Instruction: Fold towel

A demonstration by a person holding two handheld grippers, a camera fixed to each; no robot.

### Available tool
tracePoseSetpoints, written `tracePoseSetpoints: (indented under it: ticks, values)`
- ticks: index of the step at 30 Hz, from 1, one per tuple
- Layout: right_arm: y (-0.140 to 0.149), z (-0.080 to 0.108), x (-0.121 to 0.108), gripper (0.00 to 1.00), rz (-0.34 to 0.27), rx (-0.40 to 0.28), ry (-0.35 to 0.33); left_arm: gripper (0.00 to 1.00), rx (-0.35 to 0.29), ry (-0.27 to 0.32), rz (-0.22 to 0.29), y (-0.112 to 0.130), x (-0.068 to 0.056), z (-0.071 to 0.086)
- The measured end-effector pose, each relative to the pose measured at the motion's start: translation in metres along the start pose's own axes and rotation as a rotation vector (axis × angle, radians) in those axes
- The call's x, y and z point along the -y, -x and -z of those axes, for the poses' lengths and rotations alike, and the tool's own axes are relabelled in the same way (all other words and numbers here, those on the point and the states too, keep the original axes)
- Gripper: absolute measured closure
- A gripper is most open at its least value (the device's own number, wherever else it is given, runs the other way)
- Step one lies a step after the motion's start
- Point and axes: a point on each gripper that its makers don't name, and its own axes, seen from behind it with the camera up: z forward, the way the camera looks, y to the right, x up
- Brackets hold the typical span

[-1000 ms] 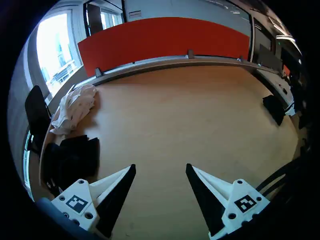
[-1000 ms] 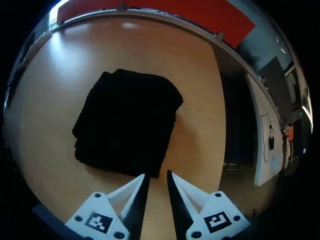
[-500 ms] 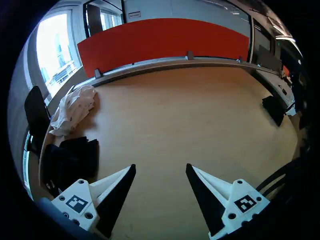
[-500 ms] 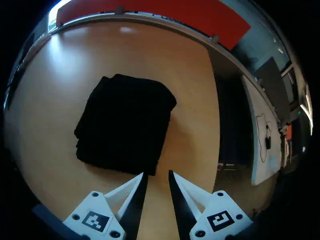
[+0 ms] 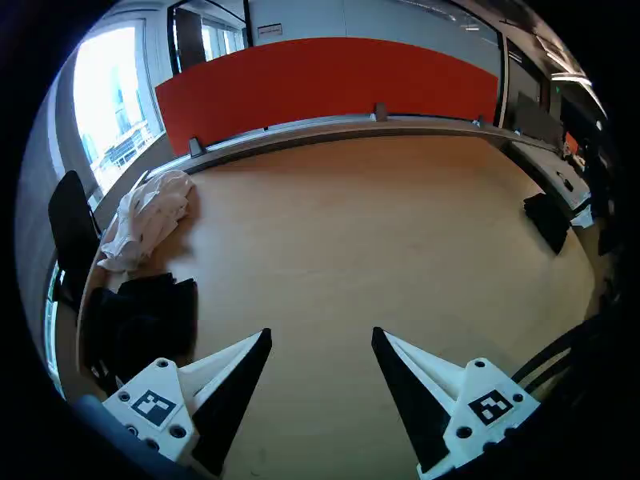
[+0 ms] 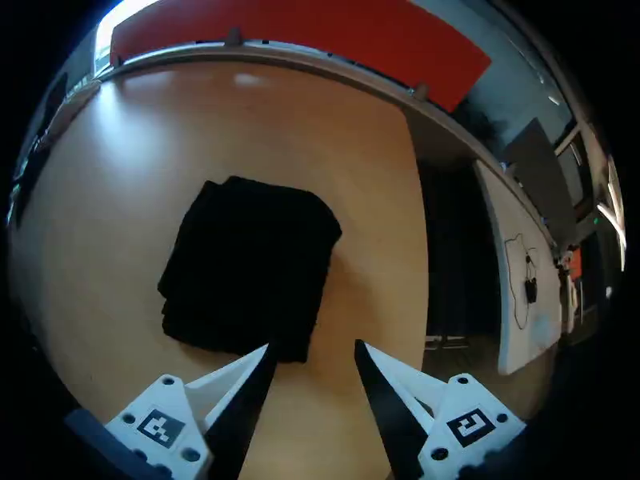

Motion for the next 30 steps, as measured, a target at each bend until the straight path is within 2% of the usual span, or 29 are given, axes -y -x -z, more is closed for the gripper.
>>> tracePoseSetpoints:
  ticks: [3, 7, 13, 16, 23, 30]
  values:
    - [-0.013, 0.0, 0.005, 0.27, -0.007, -0.028, -0.012, 0.07, 0.0, -0.002, 0.001, 0.001, 0.001, 0.0]
    - [-0.03, 0.0, 0.011, 0.1, -0.01, -0.06, -0.026, 0.07, 0.001, -0.006, 0.001, 0.001, 0.003, 0.001]
    - [-0.055, -0.004, 0.018, 0.1, -0.032, -0.104, -0.048, 0.07, 0.001, -0.014, 0.008, 0.002, 0.006, 0.003]
    - [-0.066, -0.007, 0.02, 0.01, -0.055, -0.125, -0.06, 0.07, 0.003, -0.017, 0.011, 0.003, 0.007, 0.004]
    - [-0.087, -0.014, 0.024, 0.0, -0.093, -0.159, -0.081, 0.07, 0.007, -0.027, 0.013, 0.004, 0.01, 0.005]
    - [-0.104, -0.021, 0.028, 0.0, -0.101, -0.176, -0.101, 0.07, 0.009, -0.036, 0.02, 0.006, 0.012, 0.007]
